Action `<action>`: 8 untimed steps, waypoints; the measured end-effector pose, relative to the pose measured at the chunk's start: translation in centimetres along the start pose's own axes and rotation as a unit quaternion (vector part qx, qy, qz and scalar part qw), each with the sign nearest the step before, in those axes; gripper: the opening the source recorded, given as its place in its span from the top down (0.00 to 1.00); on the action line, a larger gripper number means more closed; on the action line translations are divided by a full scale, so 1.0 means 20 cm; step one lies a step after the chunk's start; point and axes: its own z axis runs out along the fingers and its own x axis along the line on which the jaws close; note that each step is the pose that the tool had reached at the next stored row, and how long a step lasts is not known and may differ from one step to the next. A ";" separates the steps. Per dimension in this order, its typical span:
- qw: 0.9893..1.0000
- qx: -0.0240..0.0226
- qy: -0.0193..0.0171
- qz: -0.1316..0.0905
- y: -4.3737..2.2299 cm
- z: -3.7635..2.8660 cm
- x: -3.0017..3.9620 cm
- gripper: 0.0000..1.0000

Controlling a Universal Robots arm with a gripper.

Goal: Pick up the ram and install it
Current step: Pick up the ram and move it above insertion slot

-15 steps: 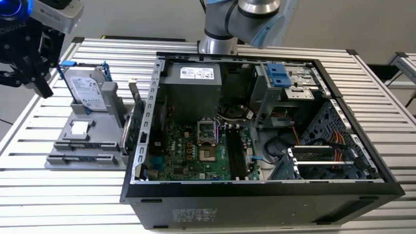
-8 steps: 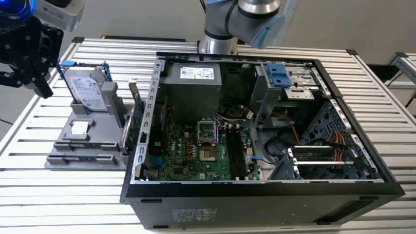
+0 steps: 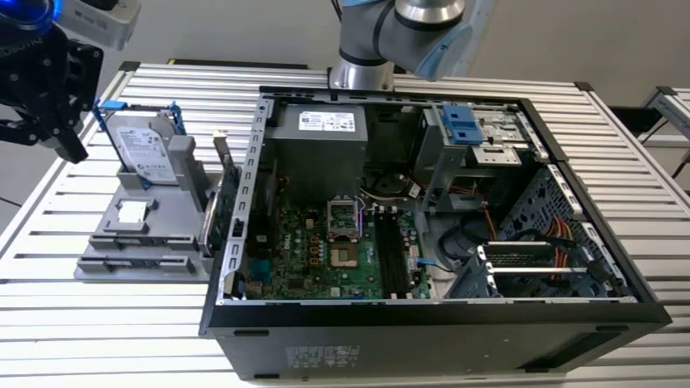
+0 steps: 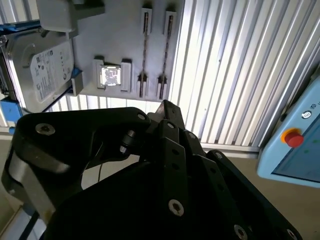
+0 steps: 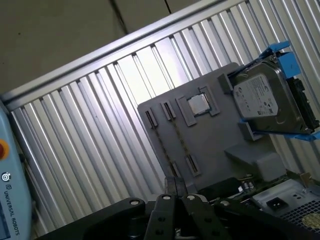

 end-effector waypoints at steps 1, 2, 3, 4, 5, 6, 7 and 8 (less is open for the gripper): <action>1.000 0.000 0.000 -0.002 0.000 0.000 0.000 1.00; 1.000 0.000 0.000 -0.003 0.000 0.000 0.000 1.00; 1.000 0.000 0.000 -0.005 0.000 0.000 0.000 1.00; 1.000 0.000 0.000 -0.006 0.000 0.000 0.000 1.00; 1.000 0.000 0.000 -0.008 0.000 0.000 0.000 1.00; 1.000 0.000 0.000 -0.009 0.000 0.000 0.000 1.00; 1.000 0.000 0.001 -0.010 0.000 0.000 0.000 1.00; 1.000 0.000 0.001 -0.011 0.000 0.000 0.000 1.00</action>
